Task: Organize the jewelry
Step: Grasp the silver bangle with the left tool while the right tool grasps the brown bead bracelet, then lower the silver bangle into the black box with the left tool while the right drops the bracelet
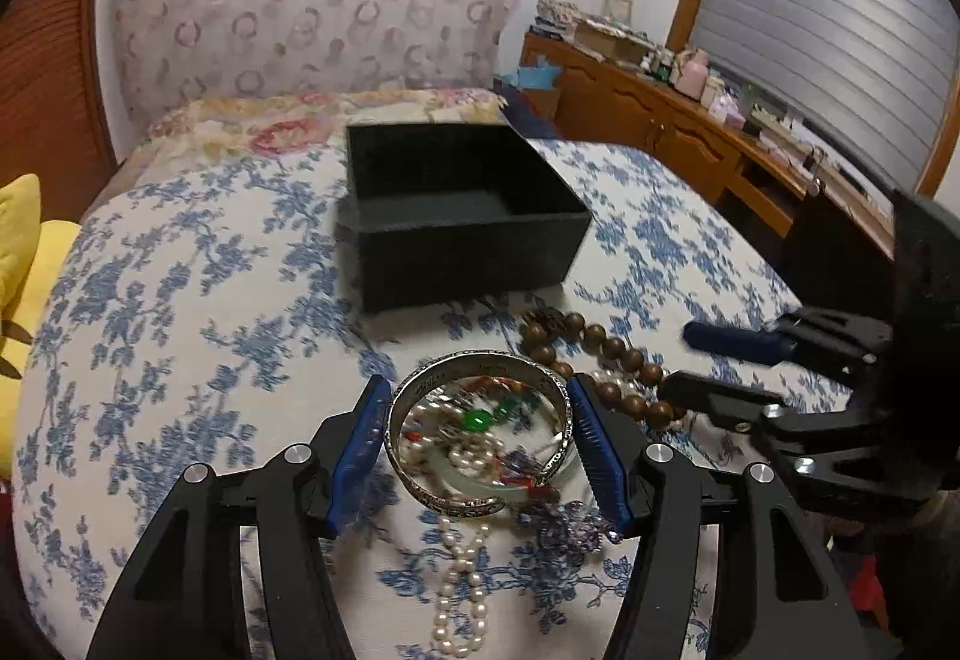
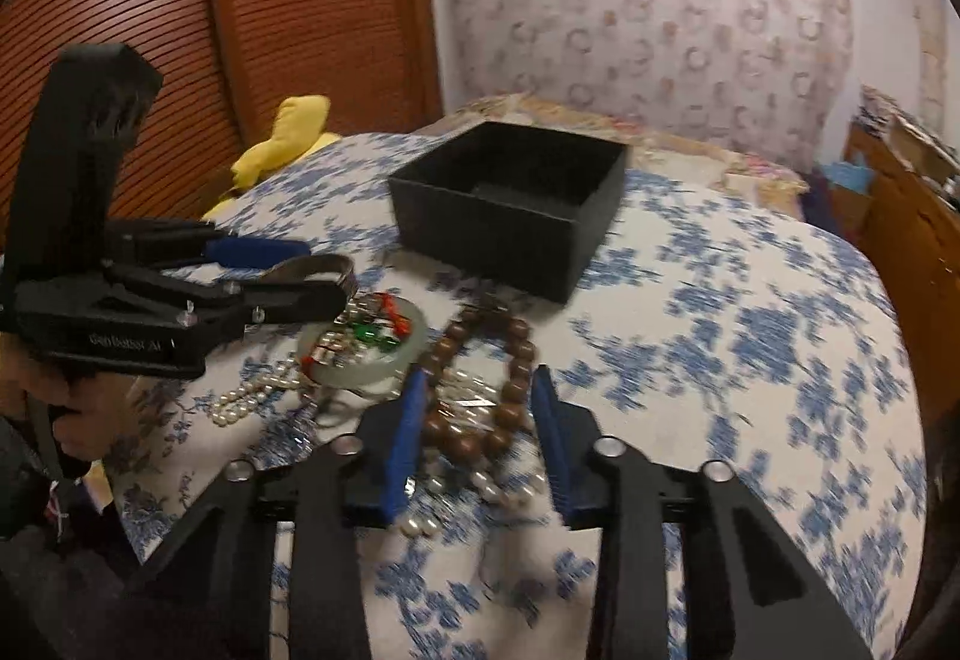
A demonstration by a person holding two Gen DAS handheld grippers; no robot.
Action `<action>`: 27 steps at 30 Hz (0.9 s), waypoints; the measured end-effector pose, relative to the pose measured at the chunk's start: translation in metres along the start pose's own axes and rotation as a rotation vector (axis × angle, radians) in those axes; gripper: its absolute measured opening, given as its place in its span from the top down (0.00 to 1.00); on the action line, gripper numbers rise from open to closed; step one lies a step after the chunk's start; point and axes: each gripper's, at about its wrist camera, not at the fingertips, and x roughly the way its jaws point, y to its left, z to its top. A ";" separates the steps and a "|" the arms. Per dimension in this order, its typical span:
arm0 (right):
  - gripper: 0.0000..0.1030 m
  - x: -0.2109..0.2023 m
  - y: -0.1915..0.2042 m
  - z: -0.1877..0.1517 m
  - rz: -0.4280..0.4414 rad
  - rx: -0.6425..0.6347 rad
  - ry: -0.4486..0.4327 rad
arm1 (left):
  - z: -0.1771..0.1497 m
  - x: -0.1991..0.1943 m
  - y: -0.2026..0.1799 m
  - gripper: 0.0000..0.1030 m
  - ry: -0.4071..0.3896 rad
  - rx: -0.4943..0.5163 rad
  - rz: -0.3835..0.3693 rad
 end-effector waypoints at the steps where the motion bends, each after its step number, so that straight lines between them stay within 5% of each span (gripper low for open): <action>1: 0.68 0.005 0.002 0.003 0.015 -0.009 0.013 | 0.001 -0.003 0.003 0.44 -0.008 -0.007 0.001; 6: 0.79 0.026 0.007 0.011 0.070 -0.014 0.069 | 0.008 -0.010 0.012 0.44 -0.030 -0.026 0.008; 16: 0.86 0.037 0.012 0.017 0.037 -0.081 0.118 | 0.016 -0.015 0.016 0.44 -0.047 -0.021 0.020; 27: 0.86 -0.005 -0.017 0.059 0.067 -0.040 -0.022 | 0.036 -0.014 0.013 0.44 -0.076 -0.005 0.021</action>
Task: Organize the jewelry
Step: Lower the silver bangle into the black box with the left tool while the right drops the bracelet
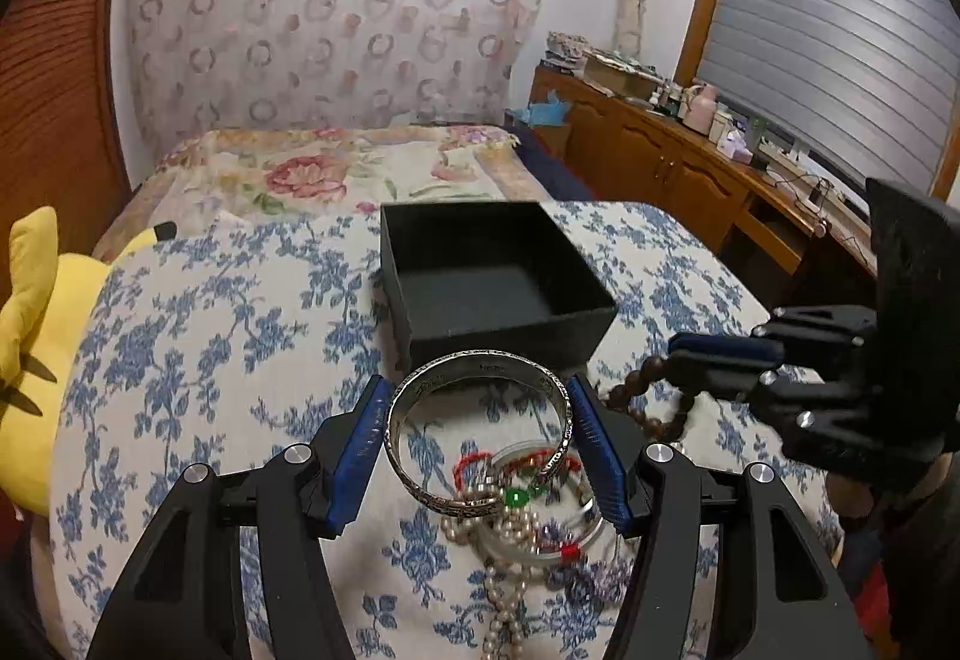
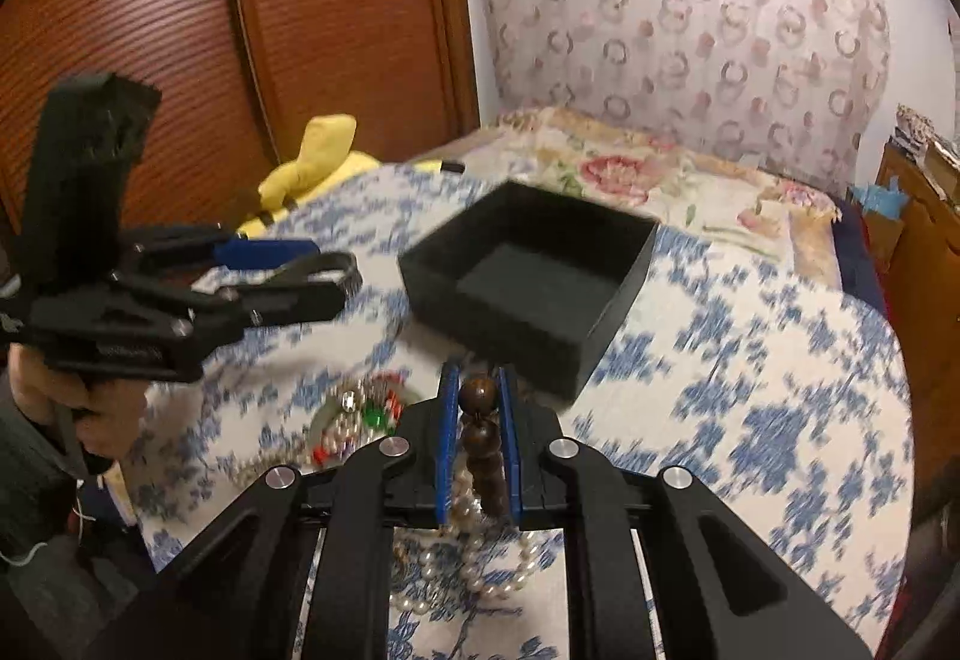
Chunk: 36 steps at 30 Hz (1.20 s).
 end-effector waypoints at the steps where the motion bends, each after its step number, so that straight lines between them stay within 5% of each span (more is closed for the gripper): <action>1: 0.86 -0.002 -0.002 0.004 -0.002 -0.002 -0.009 | 0.003 0.001 0.000 0.44 -0.003 0.000 0.000; 13: 0.86 -0.026 -0.017 0.063 -0.042 -0.025 -0.123 | 0.041 0.022 -0.004 0.44 -0.020 0.024 0.022; 26: 0.86 -0.006 -0.035 0.101 -0.075 -0.018 -0.134 | 0.057 0.079 -0.009 0.44 0.033 0.053 0.051; 36: 0.86 0.033 -0.045 0.101 -0.068 0.007 -0.075 | 0.053 0.061 0.004 0.28 -0.026 0.015 0.054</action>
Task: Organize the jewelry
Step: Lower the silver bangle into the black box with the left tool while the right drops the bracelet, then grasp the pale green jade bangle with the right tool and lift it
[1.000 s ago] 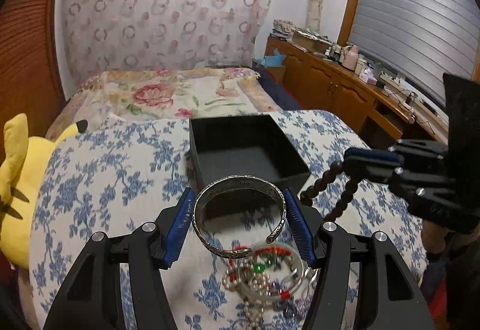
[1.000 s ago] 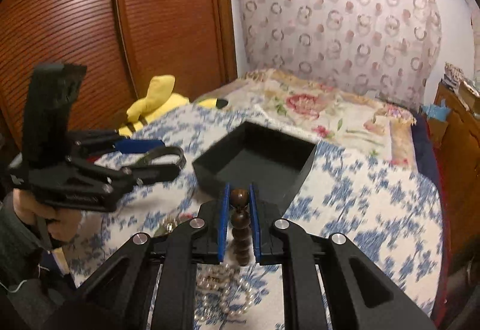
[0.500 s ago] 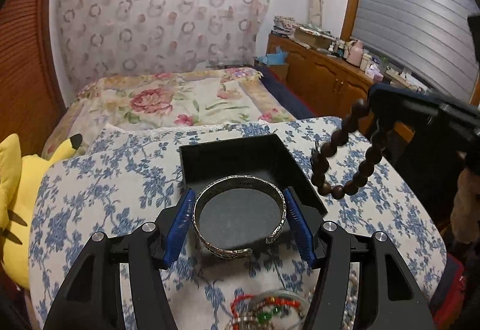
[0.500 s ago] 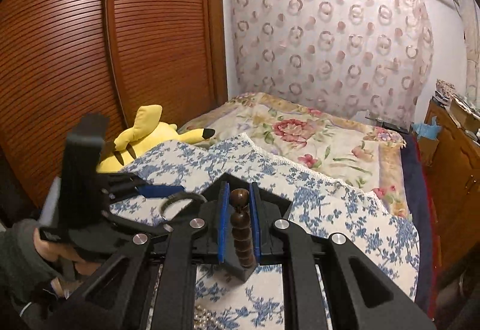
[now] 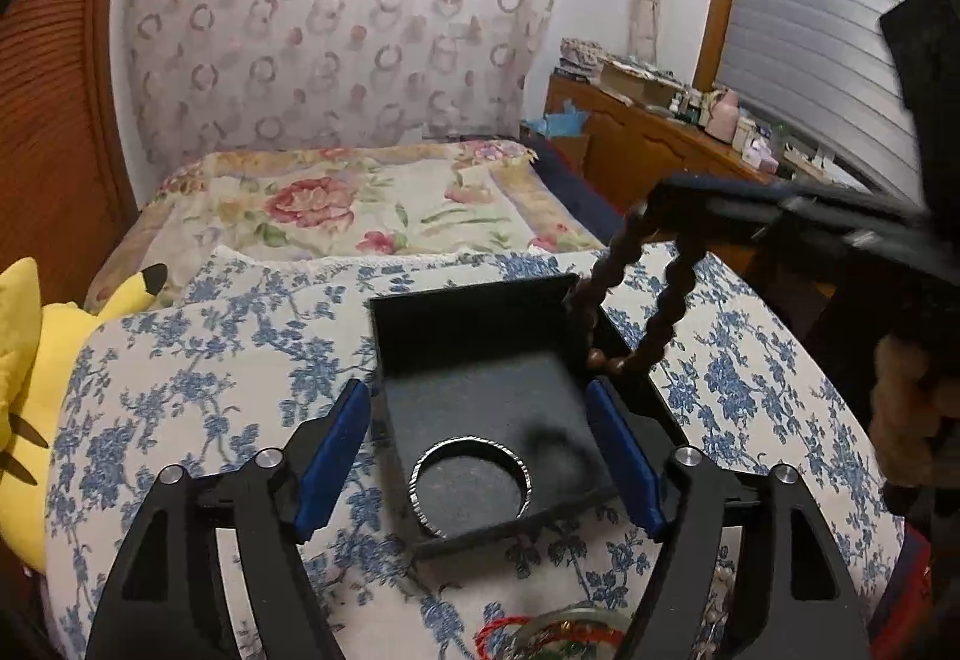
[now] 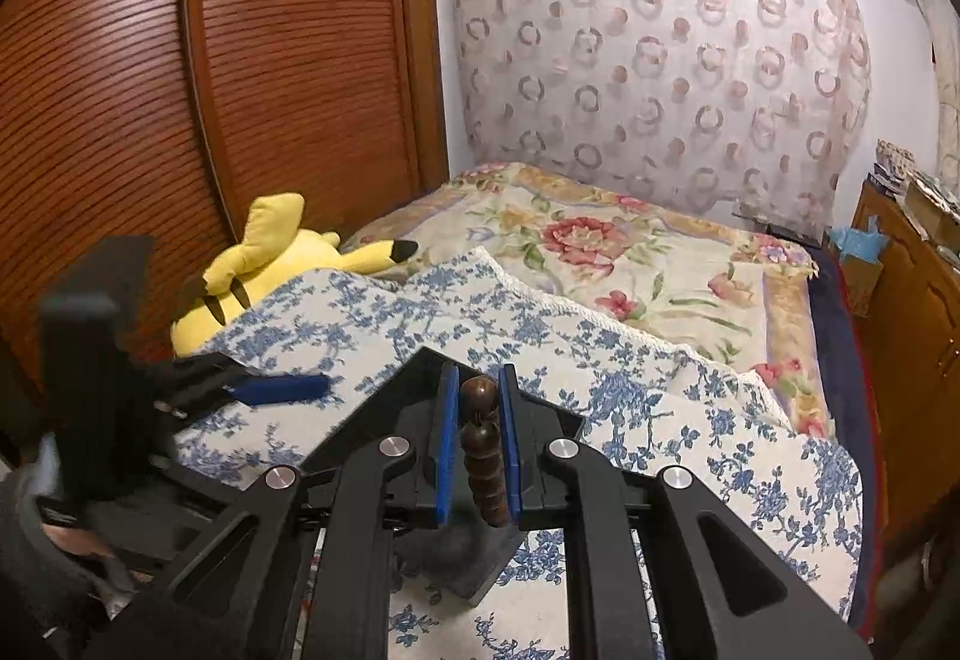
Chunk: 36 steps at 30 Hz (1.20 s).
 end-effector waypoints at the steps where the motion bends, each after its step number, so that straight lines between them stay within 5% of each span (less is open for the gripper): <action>1: 0.86 0.005 -0.001 -0.003 0.000 0.006 0.011 | -0.001 -0.005 0.002 0.23 -0.011 -0.002 0.006; 7: 0.85 0.032 -0.001 -0.019 -0.006 0.030 0.074 | -0.016 -0.028 0.011 0.10 -0.068 0.012 0.062; 12: 0.80 0.037 0.005 -0.030 -0.003 0.032 0.091 | -0.031 -0.045 0.015 0.09 -0.088 0.035 0.085; 14: 0.70 0.030 0.006 -0.033 -0.002 0.038 0.075 | -0.037 -0.051 0.018 0.09 -0.081 0.032 0.080; 21: 0.69 -0.004 0.018 -0.048 0.013 0.022 0.041 | -0.063 -0.068 0.020 0.09 -0.057 0.021 0.058; 26: 0.58 -0.021 0.032 -0.071 0.042 0.011 0.042 | -0.079 -0.079 0.021 0.09 -0.049 0.023 0.057; 28: 0.43 -0.023 0.039 -0.081 0.053 0.008 0.055 | -0.085 -0.083 0.023 0.09 -0.048 0.018 0.058; 31: 0.33 -0.019 0.053 -0.097 0.080 -0.006 0.088 | -0.093 -0.090 0.025 0.09 -0.044 0.009 0.058; 36: 0.24 -0.007 0.078 -0.118 0.124 -0.033 0.136 | -0.105 -0.098 0.030 0.09 -0.036 0.004 0.064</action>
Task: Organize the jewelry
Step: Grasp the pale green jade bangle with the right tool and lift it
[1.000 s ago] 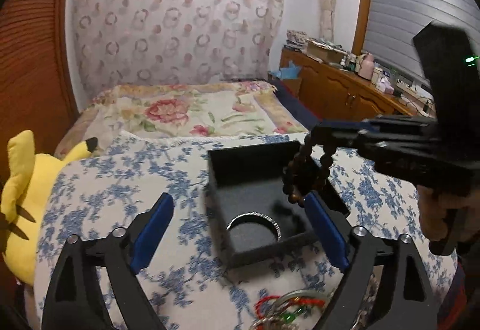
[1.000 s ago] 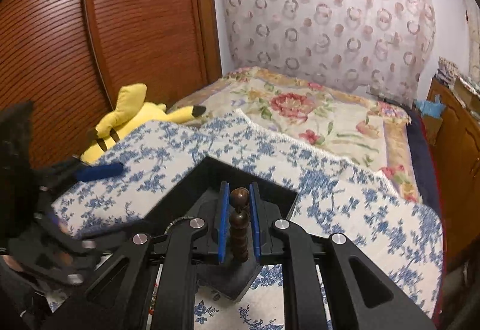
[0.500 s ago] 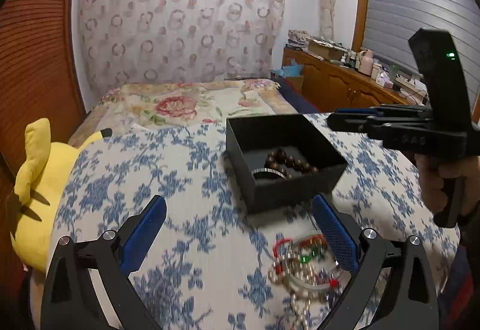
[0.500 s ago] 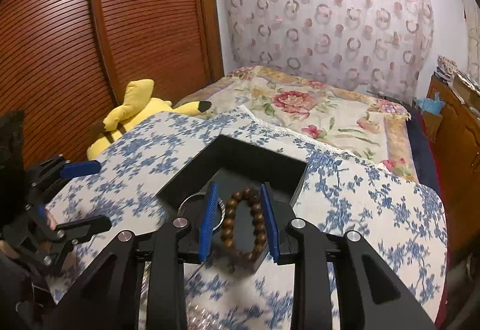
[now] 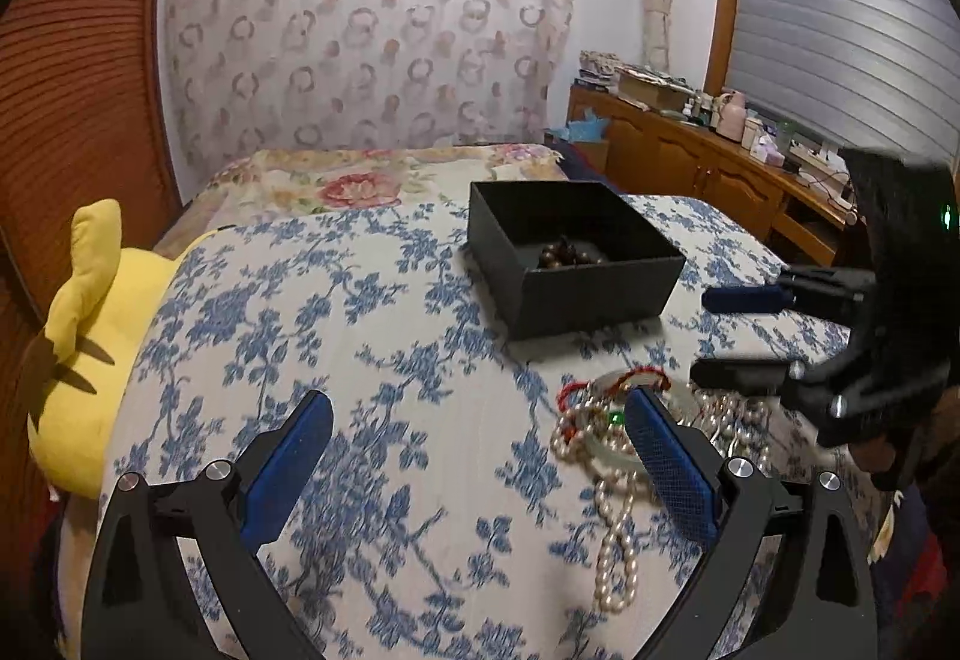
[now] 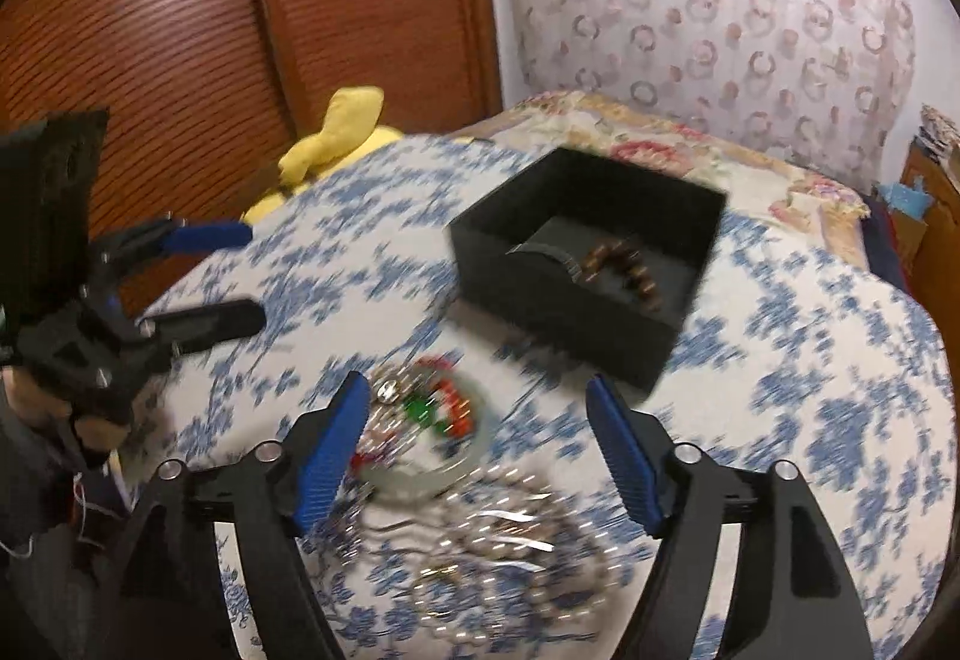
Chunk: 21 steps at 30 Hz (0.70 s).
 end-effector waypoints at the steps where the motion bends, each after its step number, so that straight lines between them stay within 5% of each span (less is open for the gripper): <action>1: 0.22 0.005 0.004 -0.003 0.008 -0.006 0.013 | -0.002 -0.001 0.002 0.09 0.004 -0.003 0.001; 18: 0.16 0.052 0.030 0.001 0.010 -0.082 0.154 | -0.010 -0.009 0.010 0.09 0.012 -0.014 0.008; 21: 0.27 0.057 0.029 0.000 -0.001 -0.088 0.161 | -0.010 -0.009 0.010 0.09 0.014 -0.014 0.009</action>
